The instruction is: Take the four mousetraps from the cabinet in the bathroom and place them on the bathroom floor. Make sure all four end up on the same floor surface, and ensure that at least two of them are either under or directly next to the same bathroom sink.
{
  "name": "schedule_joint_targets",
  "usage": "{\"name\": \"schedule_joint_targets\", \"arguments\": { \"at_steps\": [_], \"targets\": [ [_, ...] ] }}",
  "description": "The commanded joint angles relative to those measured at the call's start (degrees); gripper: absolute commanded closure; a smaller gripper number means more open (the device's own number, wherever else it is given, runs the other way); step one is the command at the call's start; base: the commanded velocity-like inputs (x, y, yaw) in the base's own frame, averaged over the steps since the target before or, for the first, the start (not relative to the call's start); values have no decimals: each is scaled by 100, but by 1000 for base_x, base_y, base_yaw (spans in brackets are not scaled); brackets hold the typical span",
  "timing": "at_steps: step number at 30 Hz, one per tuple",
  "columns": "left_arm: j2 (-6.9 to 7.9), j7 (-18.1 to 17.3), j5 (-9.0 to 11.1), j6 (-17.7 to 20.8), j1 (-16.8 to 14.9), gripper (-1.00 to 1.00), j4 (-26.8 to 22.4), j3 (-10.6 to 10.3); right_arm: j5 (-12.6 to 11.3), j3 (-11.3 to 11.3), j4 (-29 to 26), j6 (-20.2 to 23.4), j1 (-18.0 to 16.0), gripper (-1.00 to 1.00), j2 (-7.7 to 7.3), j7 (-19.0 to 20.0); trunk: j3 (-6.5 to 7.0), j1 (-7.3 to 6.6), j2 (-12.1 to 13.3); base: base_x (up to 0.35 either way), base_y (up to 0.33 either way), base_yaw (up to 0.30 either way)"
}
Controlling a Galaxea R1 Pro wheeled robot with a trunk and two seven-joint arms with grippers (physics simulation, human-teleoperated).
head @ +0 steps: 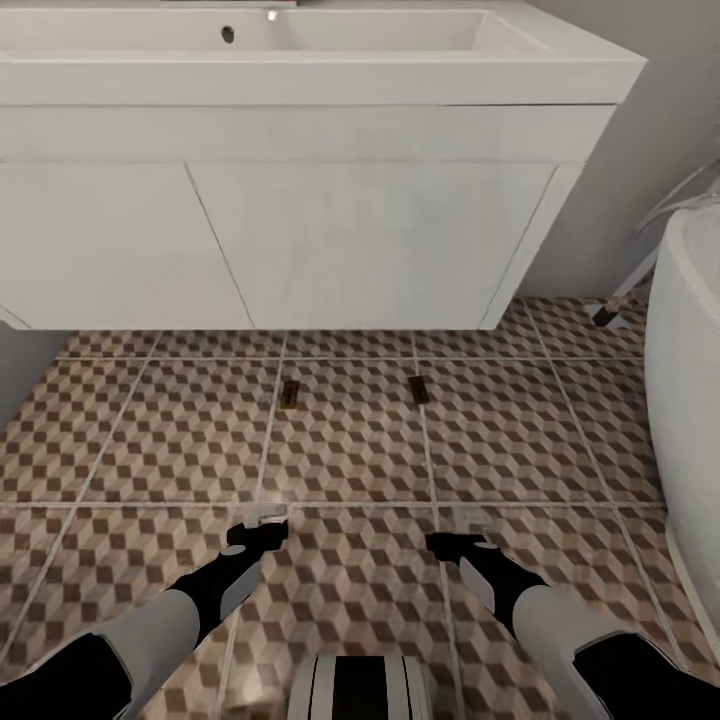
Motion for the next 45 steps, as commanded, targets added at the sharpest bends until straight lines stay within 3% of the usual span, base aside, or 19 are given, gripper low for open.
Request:
{"name": "schedule_joint_targets", "arguments": {
  "at_steps": [1,22,45],
  "targets": [
    [6,31,49,-15,-2,-100,-9,-49,-47,51,-13,33,0,-100,-4,-36,-3,-5,-1,-346,0,0],
    [2,34,50,-40,-2,-100,-10,-64,-47,54,-13,39,1,-100,-11,-43,-3,-5,-1,-333,0,0],
    [-11,40,57,-44,-2,-100,-1,-67,-47,48,-13,37,5,-100,-6,-44,41,-10,1,-42,0,0]
  ]
}}
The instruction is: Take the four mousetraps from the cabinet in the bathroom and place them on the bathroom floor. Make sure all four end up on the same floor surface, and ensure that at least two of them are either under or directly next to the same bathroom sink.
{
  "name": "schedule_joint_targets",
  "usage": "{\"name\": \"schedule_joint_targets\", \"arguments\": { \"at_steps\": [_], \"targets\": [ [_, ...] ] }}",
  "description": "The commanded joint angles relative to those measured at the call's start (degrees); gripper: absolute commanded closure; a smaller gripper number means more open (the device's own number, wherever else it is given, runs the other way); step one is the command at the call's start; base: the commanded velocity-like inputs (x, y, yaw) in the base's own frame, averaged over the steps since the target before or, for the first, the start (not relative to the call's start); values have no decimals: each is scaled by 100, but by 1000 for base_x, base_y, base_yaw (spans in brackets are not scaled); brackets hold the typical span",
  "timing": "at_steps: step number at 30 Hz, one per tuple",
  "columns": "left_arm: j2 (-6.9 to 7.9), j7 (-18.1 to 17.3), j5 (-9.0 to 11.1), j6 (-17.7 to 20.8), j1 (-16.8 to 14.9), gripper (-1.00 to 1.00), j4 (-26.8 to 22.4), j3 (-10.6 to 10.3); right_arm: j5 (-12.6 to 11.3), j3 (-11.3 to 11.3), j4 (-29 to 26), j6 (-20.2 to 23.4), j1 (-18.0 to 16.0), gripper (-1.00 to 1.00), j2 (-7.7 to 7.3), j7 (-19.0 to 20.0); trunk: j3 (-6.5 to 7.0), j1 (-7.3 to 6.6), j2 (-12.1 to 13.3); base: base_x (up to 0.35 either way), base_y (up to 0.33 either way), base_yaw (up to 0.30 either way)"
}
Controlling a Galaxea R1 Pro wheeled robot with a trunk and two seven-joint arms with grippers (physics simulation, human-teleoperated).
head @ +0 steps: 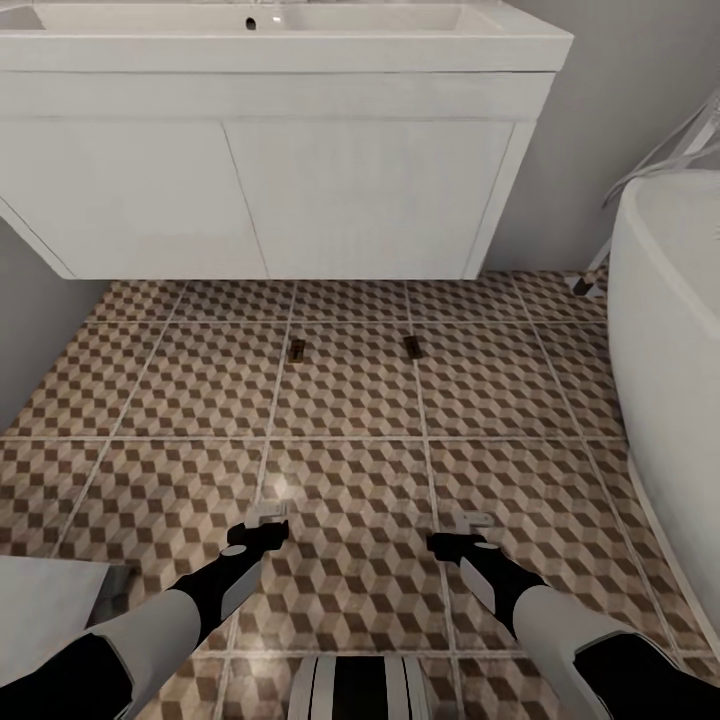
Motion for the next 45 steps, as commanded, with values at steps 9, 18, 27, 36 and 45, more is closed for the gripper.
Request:
{"name": "schedule_joint_targets", "arguments": {
  "at_steps": [9,18,27,36,45],
  "targets": [
    [1,34,45,-10,-2,-100,3,-49,-47,49,-13,35,-2,-100,0,-36,197,-24,11,-1,0,0],
    [0,31,48,-13,-2,-100,2,-49,-47,49,-13,36,-3,-100,-5,-36,396,-47,23,0,0,0],
    [0,30,55,-17,-2,-100,-4,-49,-47,49,-13,36,3,-100,-23,-36,596,-70,35,0,0,0],
    [0,30,57,-18,-2,-100,-4,-49,-47,46,-13,36,4,-100,-43,-36,795,-93,47,0,0,0],
    [5,30,60,-18,-2,-100,2,-43,-47,41,-18,36,4,-100,-63,-31,994,-117,59,0,0,0]
  ]
}}
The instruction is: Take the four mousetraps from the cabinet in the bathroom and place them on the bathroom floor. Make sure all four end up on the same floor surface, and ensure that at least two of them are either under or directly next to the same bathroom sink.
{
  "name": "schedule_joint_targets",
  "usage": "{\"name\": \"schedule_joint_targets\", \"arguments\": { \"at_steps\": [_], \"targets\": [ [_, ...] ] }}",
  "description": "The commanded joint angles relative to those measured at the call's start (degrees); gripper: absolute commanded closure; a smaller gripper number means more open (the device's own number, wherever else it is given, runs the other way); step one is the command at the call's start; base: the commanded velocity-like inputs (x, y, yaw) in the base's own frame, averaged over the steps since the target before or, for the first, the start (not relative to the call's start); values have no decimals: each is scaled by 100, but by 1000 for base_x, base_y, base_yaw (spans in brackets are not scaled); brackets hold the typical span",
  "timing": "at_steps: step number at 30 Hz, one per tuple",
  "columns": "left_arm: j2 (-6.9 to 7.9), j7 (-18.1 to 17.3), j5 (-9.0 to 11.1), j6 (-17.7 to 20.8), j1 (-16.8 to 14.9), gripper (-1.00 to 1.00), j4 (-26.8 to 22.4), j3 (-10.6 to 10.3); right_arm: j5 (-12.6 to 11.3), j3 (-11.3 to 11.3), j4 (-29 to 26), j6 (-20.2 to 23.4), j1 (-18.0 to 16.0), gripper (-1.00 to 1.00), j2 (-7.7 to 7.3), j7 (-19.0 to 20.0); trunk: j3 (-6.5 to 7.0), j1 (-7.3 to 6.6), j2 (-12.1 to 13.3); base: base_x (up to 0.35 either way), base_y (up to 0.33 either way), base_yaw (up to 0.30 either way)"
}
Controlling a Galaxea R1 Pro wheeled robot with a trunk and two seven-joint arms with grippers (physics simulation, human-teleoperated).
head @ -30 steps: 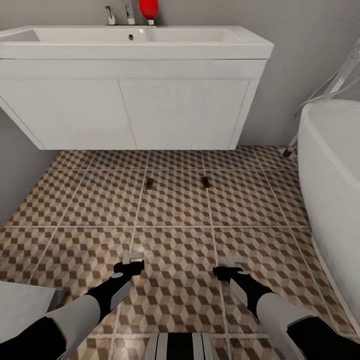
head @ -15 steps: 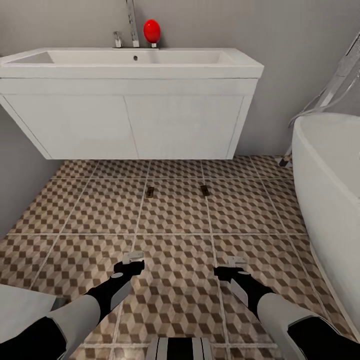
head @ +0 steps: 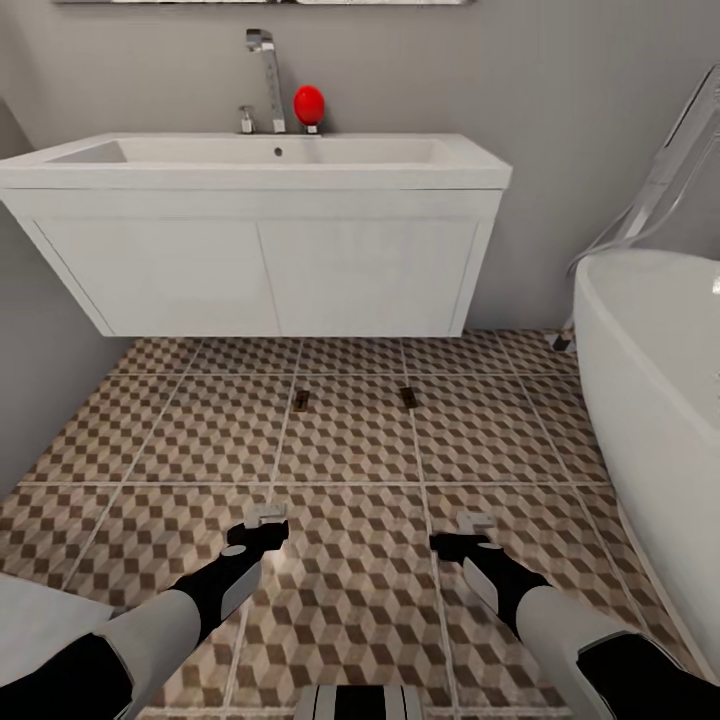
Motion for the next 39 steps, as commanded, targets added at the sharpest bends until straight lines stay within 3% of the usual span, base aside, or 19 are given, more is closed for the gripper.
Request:
{"name": "schedule_joint_targets", "arguments": {
  "at_steps": [1,9,19,39],
  "targets": [
    [4,30,51,-16,-2,-100,-6,-48,-47,49,-12,33,0,-100,-3,-33,19,-3,0,0,0,0],
    [4,30,88,-16,-2,-100,-2,-48,-47,46,-16,49,0,-100,-8,-29,196,-24,11,0,0,0],
    [28,27,345,-23,-2,-100,-5,-54,-49,44,-24,65,0,-100,6,-73,418,-50,24,0,0,0],
    [16,22,381,-16,-2,-100,-5,-63,-56,47,-26,97,0,-100,6,-81,861,-101,51,0,0,0]
  ]
}}
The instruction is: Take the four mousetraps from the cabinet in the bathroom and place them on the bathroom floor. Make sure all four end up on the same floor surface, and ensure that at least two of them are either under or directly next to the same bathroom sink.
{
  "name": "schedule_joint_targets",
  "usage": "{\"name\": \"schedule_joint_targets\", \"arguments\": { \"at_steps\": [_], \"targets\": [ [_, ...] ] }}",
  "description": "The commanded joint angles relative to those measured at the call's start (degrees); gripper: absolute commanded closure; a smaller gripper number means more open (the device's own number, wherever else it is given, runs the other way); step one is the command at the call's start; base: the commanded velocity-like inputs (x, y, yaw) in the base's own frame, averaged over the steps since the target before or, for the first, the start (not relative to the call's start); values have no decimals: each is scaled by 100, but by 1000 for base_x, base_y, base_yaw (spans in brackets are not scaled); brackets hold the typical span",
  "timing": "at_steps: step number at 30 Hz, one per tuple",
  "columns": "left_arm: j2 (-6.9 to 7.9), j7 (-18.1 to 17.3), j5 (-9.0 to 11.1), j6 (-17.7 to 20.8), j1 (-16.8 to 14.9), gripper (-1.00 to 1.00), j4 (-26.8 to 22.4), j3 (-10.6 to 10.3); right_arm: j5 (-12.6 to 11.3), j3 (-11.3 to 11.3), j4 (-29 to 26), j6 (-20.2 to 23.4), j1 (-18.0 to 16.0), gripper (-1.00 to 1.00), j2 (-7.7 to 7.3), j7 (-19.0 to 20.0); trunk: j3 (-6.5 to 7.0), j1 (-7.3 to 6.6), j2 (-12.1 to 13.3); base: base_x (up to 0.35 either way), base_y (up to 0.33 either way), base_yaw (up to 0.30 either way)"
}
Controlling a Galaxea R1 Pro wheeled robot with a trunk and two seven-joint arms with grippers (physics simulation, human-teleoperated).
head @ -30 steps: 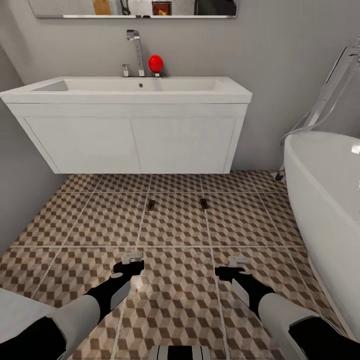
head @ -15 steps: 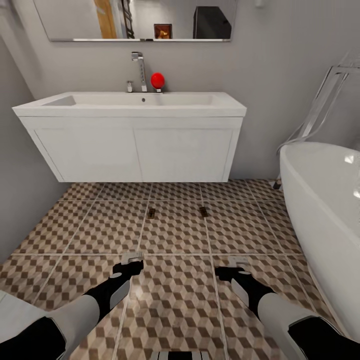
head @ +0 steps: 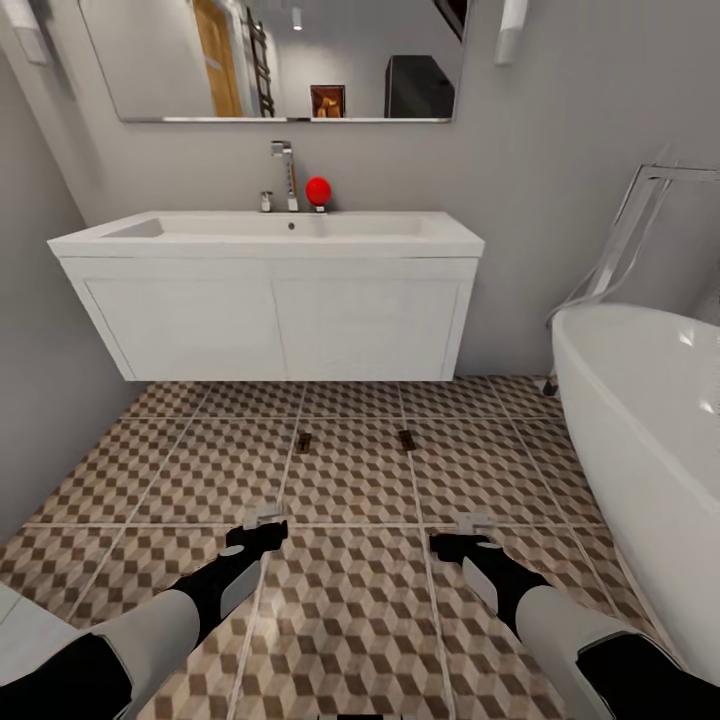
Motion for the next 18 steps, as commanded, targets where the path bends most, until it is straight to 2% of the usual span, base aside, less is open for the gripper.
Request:
{"name": "schedule_joint_targets", "arguments": {
  "at_steps": [1,18],
  "targets": [
    [4,32,50,-13,-2,-100,-9,-49,-46,49,-13,32,-1,-100,-3,-33,18,-3,0,0,0,0],
    [10,32,52,-5,-2,-100,19,-46,-40,49,-13,34,-1,-100,-13,-37,395,-47,23,0,0,0]
  ]
}}
